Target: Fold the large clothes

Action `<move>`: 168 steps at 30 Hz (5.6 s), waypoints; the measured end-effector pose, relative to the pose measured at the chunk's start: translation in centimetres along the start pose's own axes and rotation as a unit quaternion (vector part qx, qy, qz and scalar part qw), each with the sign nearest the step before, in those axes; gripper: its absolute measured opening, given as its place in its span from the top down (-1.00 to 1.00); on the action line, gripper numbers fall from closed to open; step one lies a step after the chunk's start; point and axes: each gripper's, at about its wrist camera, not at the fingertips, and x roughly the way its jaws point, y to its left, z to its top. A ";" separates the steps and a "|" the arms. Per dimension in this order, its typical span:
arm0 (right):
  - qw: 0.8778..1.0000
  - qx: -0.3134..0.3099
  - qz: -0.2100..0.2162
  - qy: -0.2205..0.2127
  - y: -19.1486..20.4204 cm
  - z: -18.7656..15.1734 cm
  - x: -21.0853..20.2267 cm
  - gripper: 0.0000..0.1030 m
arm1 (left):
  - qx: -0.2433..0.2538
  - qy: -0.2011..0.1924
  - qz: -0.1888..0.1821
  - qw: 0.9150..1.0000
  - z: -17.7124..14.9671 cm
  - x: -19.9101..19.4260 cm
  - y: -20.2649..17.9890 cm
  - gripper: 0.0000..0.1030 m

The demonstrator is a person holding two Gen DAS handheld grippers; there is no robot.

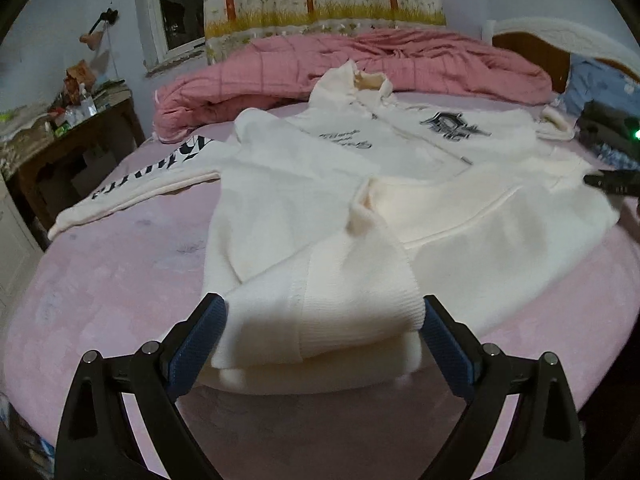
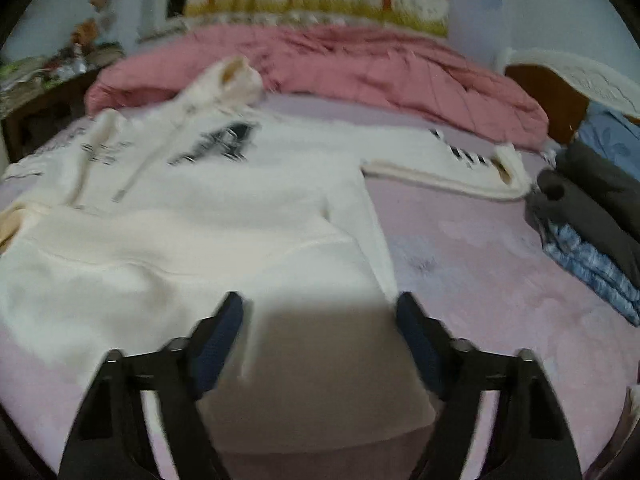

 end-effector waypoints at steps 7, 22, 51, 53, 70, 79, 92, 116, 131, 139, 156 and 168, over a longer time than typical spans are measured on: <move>0.999 0.030 -0.018 -0.022 -1.2 0.5 0.6 0.37 | 0.016 -0.010 0.132 0.991 3.2 2.9 2.8 -0.68; 0.989 0.018 0.076 -0.125 2.5 -0.6 -4.9 0.37 | -0.100 -0.033 0.028 0.994 1.9 -0.5 5.1 -0.26; 0.980 0.185 0.075 -0.003 -5.6 -4.4 -2.7 -0.33 | -0.241 -0.050 0.038 0.968 -2.7 -1.5 9.2 0.86; 0.979 0.188 0.077 0.005 -5.6 -4.6 -2.4 -0.33 | -0.251 -0.008 0.044 0.967 -3.2 0.2 9.3 0.86; 0.985 0.109 0.061 -0.116 -3.4 -4.0 -7.2 -0.34 | -0.117 -0.182 0.092 0.972 -1.2 -5.9 2.6 -0.46; 0.980 -0.010 0.084 -0.179 2.1 -4.8 -9.8 -0.73 | -0.044 -0.179 0.030 0.982 -0.8 -5.9 -3.1 -0.99; 0.965 -0.218 0.108 -0.095 9.9 -7.8 -8.0 -0.76 | 0.078 -0.060 0.012 0.995 -2.0 -1.4 -8.5 -1.00; 0.986 -0.149 -0.021 -0.071 8.6 -4.5 -3.4 -0.11 | 0.043 -0.028 0.118 0.992 0.6 3.0 -6.7 -0.70; 0.991 -0.085 0.003 -0.099 6.2 -4.2 -4.7 0.88 | -0.015 -0.057 0.088 0.994 0.1 1.3 -4.2 0.85; 0.982 -0.098 0.010 -0.161 6.6 -5.8 -8.5 0.90 | -0.045 -0.098 0.078 0.991 -0.8 -2.9 -3.3 0.87; 0.989 -0.079 0.039 -0.117 5.6 -6.2 -7.9 0.83 | -0.069 -0.049 0.055 0.995 -1.6 -1.5 -0.5 0.05; 0.992 -0.023 0.084 -0.093 4.5 1.3 -6.3 0.83 | -0.092 -0.002 -0.020 0.996 6.6 1.3 2.5 0.58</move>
